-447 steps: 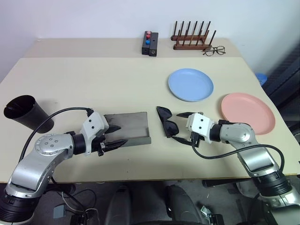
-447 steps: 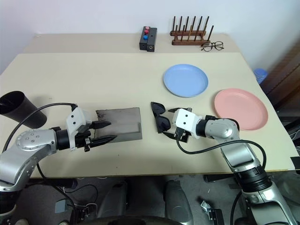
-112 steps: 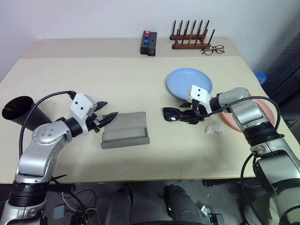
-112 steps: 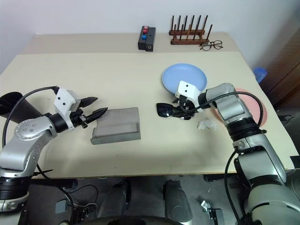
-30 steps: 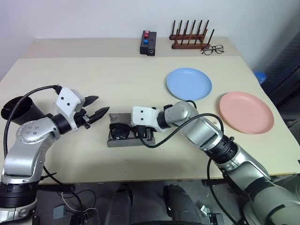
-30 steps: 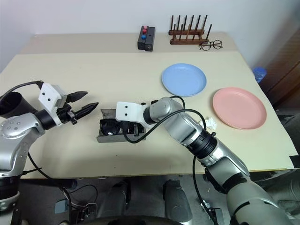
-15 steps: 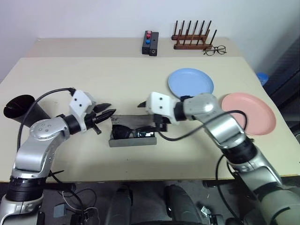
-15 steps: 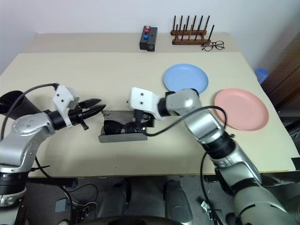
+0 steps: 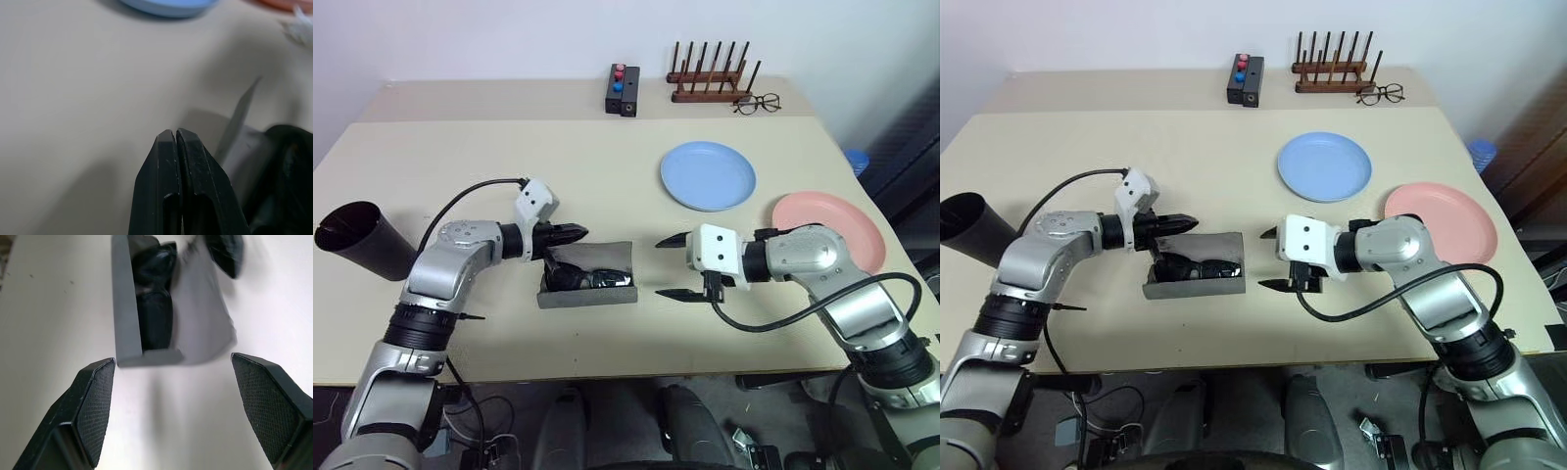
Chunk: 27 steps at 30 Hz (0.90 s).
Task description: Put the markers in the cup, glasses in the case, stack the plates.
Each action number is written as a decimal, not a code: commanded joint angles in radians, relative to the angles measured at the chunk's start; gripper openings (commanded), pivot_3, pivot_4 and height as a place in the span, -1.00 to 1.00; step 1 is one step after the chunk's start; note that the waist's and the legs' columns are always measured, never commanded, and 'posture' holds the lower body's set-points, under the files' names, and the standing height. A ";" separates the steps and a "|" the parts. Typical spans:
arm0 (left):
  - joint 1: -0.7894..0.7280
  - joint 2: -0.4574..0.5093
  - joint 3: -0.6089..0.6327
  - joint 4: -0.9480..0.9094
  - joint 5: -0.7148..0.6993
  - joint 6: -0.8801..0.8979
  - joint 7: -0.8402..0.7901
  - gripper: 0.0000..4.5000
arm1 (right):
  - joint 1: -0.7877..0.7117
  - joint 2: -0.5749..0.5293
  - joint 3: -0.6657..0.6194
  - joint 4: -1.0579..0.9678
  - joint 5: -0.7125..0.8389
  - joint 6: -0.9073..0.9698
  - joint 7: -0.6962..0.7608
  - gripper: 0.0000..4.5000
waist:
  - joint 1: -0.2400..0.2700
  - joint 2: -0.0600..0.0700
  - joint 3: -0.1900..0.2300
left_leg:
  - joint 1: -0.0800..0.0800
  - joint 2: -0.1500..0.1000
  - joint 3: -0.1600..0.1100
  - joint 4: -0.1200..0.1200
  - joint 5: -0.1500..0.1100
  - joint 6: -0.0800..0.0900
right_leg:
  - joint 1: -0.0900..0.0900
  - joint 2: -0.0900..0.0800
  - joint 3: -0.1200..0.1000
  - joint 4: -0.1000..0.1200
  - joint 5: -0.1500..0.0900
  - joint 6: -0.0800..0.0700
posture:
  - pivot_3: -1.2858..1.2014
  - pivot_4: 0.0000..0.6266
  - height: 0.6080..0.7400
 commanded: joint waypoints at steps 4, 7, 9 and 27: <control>0.054 0.084 -0.035 -0.096 -0.026 0.034 -0.165 -0.98 | 0.071 -0.059 -0.102 -0.044 0.035 -0.017 -0.013 0.71 | -0.001 0.001 0.000 | 0.001 0.000 0.000 0.000 0.000 0.000 | 0.000 0.000 0.000 0.000 0.000 0.000 | 0.03 -0.52 0.98; 0.104 0.126 -0.020 -0.181 -0.058 0.051 -0.210 -0.98 | 0.087 -0.068 -0.112 -0.023 0.025 -0.033 -0.025 0.71 | -0.002 0.001 0.000 | 0.001 0.000 0.000 0.000 0.000 0.000 | 0.000 0.000 0.000 0.000 0.000 0.000 | 0.03 -0.52 0.98; 0.149 0.157 -0.022 -0.239 -0.059 0.056 -0.219 -0.98 | 0.079 -0.062 -0.111 0.001 0.016 -0.046 -0.036 0.71 | -0.002 0.001 0.000 | 0.001 0.000 0.000 0.000 0.000 0.000 | 0.000 0.000 0.000 0.000 0.000 -0.001 | 0.03 -0.52 0.98; 0.348 0.014 0.245 -0.497 -0.163 0.033 0.090 -0.98 | -0.241 0.076 0.066 0.635 -0.386 -0.205 -0.402 0.71 | 0.000 0.000 0.000 | -0.001 0.000 0.000 0.001 0.000 0.000 | 0.000 -0.001 0.000 -0.001 0.000 -0.001 | 0.03 -0.52 0.98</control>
